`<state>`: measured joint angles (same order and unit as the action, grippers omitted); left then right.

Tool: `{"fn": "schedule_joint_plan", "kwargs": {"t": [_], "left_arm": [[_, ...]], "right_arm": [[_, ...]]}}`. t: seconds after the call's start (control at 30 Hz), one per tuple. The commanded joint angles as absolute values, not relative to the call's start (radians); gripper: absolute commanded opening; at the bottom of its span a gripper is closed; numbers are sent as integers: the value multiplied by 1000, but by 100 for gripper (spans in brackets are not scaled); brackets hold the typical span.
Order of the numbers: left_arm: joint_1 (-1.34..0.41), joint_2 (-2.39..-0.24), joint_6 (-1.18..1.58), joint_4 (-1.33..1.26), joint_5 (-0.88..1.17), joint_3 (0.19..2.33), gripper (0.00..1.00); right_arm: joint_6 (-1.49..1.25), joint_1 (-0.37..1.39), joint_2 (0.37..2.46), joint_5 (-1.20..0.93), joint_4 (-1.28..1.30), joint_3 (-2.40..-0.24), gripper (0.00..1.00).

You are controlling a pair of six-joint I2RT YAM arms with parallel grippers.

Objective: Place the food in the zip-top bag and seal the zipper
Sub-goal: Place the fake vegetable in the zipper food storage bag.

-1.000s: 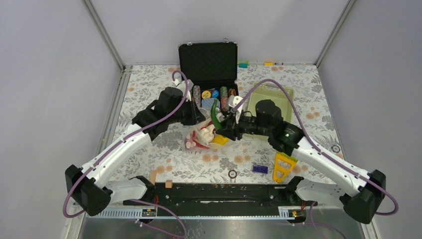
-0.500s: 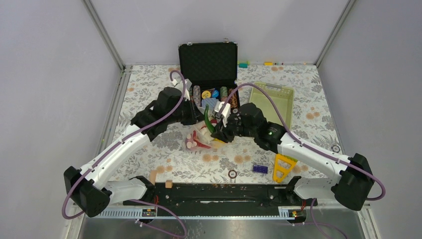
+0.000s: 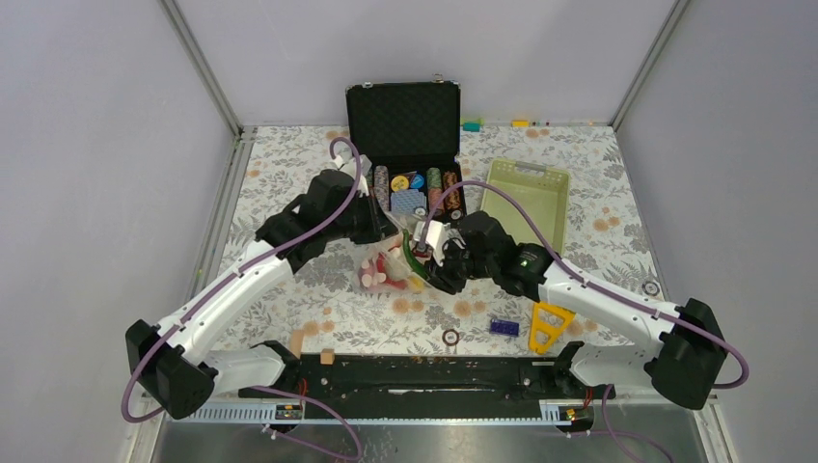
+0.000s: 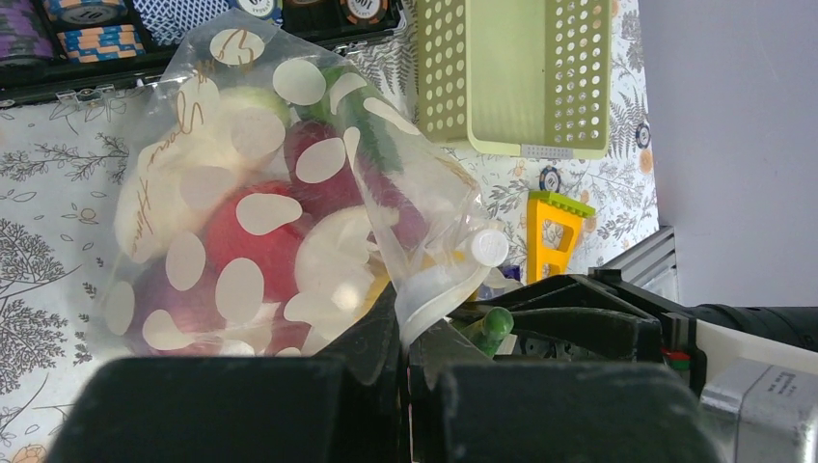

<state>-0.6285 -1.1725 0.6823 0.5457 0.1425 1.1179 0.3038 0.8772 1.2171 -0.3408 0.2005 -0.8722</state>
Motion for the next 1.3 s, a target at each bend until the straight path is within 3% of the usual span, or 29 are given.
{"fn": "schedule_joint_plan", "kwargs": {"t": [0.0, 0.3, 0.47, 0.77, 1.03, 1.27], "left_arm": [[-623, -1168, 688, 496, 115, 1164, 0], [-622, -1185, 672, 509, 141, 1191, 0], [-626, -1180, 658, 502, 160, 1197, 0], [-701, -1145, 597, 500, 104, 1193, 0], [-725, -1144, 595, 497, 75, 1156, 0], [-761, -1143, 594, 447, 116, 1117, 0]], "right_arm": [[355, 895, 1244, -318, 377, -924, 26], [414, 910, 1288, -286, 568, -982, 21], [305, 910, 1389, -210, 702, -1118, 15], [33, 910, 1404, -7, 716, -1211, 19], [-409, 896, 1323, 57, 545, -1199, 13], [-707, 896, 1291, 90, 310, -1123, 15]]}}
